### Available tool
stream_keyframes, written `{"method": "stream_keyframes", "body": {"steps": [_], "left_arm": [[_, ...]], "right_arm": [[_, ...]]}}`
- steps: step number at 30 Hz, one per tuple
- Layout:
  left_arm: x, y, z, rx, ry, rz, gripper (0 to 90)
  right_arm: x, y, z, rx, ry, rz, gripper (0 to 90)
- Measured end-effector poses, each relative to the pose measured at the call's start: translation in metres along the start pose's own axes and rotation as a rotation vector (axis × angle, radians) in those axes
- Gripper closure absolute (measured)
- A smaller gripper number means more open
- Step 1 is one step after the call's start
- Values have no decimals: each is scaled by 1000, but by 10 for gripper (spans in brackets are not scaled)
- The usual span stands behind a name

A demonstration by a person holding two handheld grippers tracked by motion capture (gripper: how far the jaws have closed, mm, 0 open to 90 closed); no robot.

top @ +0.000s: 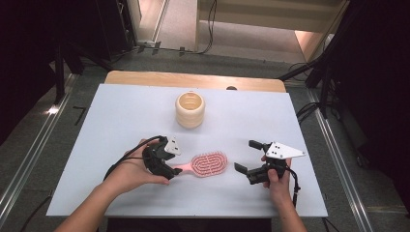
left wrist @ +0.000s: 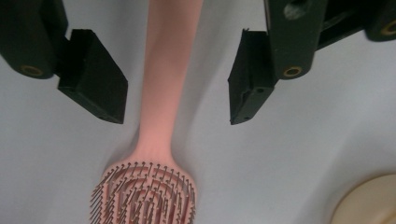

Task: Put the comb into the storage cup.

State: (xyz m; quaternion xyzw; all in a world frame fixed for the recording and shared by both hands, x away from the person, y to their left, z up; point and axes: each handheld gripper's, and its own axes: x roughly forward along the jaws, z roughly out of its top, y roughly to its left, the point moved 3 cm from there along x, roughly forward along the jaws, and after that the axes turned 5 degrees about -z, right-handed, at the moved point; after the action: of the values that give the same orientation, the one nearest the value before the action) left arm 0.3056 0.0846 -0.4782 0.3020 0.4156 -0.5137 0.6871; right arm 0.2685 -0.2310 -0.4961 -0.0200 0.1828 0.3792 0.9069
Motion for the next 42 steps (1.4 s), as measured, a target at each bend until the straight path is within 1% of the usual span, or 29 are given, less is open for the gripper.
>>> {"method": "stream_keyframes", "body": {"steps": [1, 5, 6, 7, 8, 9, 10, 11, 13, 14, 16, 19, 20, 26, 27, 28, 29, 31, 34, 35, 36, 37, 38, 42], "left_arm": [[3, 1, 2, 1, 21, -13, 406], [8, 3, 4, 2, 49, -43, 453], [8, 3, 4, 2, 49, -43, 456], [11, 3, 5, 5, 65, -61, 467], [11, 3, 5, 5, 65, -61, 479], [12, 3, 6, 9, 78, -62, 479], [15, 3, 7, 13, 91, -75, 507], [16, 3, 7, 23, 104, -80, 512], [18, 3, 8, 21, 110, -79, 520], [21, 2, 9, 33, 136, -72, 520], [22, 2, 9, 34, 139, -75, 542], [25, 2, 11, 49, 159, -76, 560], [27, 2, 12, 45, 165, -75, 571], [29, 2, 16, 42, 182, -76, 590], [30, 1, 17, 45, 186, -82, 590], [32, 0, 18, 54, 194, -83, 607], [32, 0, 18, 54, 194, -83, 623], [34, 0, 19, 58, 199, -82, 627], [35, 0, 20, 55, 201, -92, 649], [35, 0, 20, 51, 201, -94, 649], [36, 0, 20, 58, 204, -95, 649], [38, -1, 21, 53, 206, -93, 649], [39, -1, 21, 55, 213, -94, 649], [40, 0, 23, 57, 217, -94, 649]], "right_arm": [[0, 0, 0, 0, 0, 0, 0], [0, 0, 0, -1, 1, 0, 0], [0, 0, 0, -1, 1, 0, 0], [0, 0, 0, 0, 1, 0, 0], [0, 0, 0, 0, 1, 0, 0], [0, 0, 0, 0, 2, 1, 0], [0, 0, 0, -2, 3, 1, 0], [0, 0, 0, -1, 5, 0, 0], [0, 0, 0, -1, 6, 1, 0], [1, 0, 0, -2, 7, 2, 0], [1, 0, 0, -3, 6, 3, 0], [1, 0, -1, -3, 8, 4, 0], [1, 1, -1, -1, 10, 6, 0], [3, 1, -1, 1, 15, 7, 0], [3, 1, -1, 1, 15, 7, 0], [3, 1, -1, -1, 15, 9, 0], [3, 1, -1, -1, 15, 9, 0], [4, 1, -1, -5, 17, 9, 0], [4, 1, -1, -4, 17, 10, 0], [4, 1, -1, -5, 17, 10, 0], [4, 1, -2, -5, 17, 11, 0], [4, 1, -2, -4, 15, 12, 0], [5, 1, -2, 0, 18, 12, 0], [6, 1, -3, 0, 21, 15, 0]]}}
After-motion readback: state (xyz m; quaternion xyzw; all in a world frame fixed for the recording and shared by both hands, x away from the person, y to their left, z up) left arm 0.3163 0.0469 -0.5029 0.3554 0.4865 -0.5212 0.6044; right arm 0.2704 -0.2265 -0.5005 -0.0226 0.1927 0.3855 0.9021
